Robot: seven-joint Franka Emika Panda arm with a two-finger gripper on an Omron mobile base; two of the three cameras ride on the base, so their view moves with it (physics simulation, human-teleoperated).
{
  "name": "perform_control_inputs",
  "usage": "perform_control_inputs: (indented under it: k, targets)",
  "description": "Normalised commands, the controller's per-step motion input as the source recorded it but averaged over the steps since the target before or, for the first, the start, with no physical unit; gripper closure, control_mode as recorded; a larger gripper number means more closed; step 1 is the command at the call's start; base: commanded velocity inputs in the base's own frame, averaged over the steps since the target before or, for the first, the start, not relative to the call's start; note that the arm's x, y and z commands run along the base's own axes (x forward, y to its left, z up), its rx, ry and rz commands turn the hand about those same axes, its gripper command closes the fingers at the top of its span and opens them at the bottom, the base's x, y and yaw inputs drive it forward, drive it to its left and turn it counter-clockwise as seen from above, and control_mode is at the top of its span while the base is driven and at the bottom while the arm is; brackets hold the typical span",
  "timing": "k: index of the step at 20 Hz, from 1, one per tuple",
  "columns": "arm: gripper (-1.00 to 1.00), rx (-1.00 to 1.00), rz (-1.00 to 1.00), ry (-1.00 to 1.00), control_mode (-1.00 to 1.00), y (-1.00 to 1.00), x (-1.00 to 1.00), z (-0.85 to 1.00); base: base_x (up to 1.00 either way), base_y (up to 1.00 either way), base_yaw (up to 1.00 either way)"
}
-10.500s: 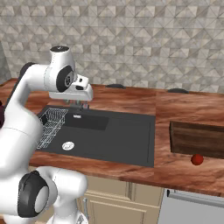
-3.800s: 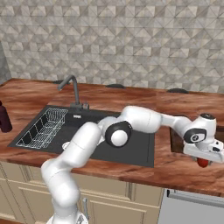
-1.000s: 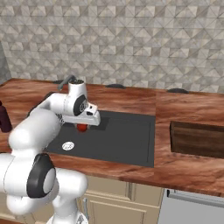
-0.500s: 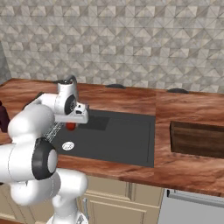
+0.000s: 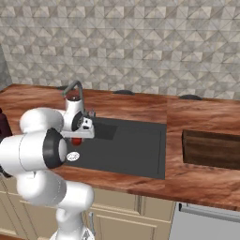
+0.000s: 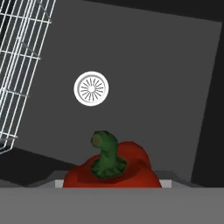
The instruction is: Pick up all produce items and place them in the sink. Turn on the sink faucet to wash them. Then turn the sink off and put them in the tray.
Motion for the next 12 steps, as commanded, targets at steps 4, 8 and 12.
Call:
perform_control_inputs:
  k: [4, 8, 12]
  targets:
    - [1.0, 0.0, 0.01, 0.02, -1.0, 0.15, 0.26, -0.53, 0.0, 0.0, 0.0]
    - [1.0, 0.0, 0.0, 0.02, -1.0, 0.18, 0.24, -0.5, 0.0, 0.0, 0.0]
    - [1.0, 0.0, 0.0, 0.03, -1.0, 0.1, 0.31, -0.51, 0.0, 0.0, 0.0]
